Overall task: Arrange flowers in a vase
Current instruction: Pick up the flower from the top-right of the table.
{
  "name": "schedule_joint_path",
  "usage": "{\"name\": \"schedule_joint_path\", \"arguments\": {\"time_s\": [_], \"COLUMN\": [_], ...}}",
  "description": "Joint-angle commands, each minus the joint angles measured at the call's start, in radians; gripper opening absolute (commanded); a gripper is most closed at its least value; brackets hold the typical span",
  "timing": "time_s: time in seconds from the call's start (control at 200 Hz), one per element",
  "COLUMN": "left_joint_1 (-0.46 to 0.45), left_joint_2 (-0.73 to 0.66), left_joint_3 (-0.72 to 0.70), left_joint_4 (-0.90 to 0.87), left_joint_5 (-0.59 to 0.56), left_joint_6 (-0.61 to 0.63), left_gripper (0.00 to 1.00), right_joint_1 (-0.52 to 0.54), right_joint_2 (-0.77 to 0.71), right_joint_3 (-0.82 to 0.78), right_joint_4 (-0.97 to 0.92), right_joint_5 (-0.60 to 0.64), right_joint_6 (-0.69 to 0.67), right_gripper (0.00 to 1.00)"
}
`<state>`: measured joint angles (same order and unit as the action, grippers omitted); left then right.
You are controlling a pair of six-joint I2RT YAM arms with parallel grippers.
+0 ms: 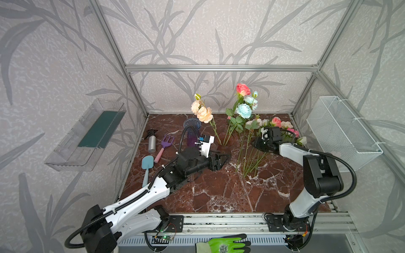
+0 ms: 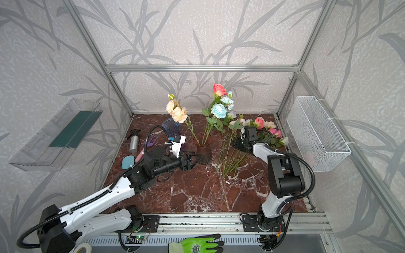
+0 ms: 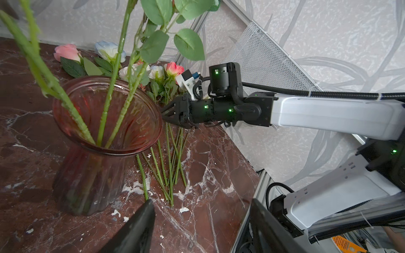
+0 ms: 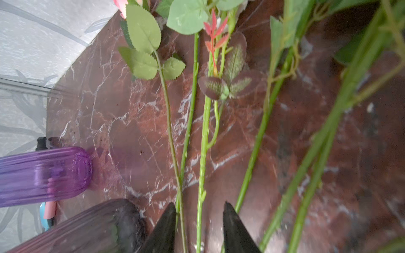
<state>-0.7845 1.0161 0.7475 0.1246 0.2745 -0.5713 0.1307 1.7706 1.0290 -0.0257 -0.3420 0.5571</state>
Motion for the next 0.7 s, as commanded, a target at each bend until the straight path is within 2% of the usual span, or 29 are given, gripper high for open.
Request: {"name": "schedule_joint_path", "arguments": {"time_s": [0.0,0.25,0.37,0.555,0.7], "left_joint_1": [0.000,0.007,0.013,0.015,0.018], "left_joint_2": [-0.038,-0.061,-0.068,-0.076,-0.081], "left_joint_3": [0.028,0.026,0.025,0.024,0.024], "left_joint_4": [-0.026,-0.027,-0.026,-0.024,-0.022], "left_joint_5": [-0.058,-0.078,-0.075,-0.075,-0.074], "left_joint_6": [0.043,0.049,0.047,0.048,0.048], "left_gripper": [0.71,0.72,0.72,0.72,0.72], "right_joint_1": [0.018,0.035,0.050,0.053,0.053], "right_joint_2": [0.084,0.220,0.260,0.276,0.242], "right_joint_3": [0.100,0.217,0.256,0.266,0.252], "right_joint_4": [-0.044,-0.100,-0.130,-0.138,-0.129], "right_joint_5": [-0.001,0.030,0.045,0.072,0.086], "right_joint_6": [-0.018,-0.023,-0.034,-0.033,-0.039], "right_gripper": [0.41,0.43,0.40,0.28,0.09]}}
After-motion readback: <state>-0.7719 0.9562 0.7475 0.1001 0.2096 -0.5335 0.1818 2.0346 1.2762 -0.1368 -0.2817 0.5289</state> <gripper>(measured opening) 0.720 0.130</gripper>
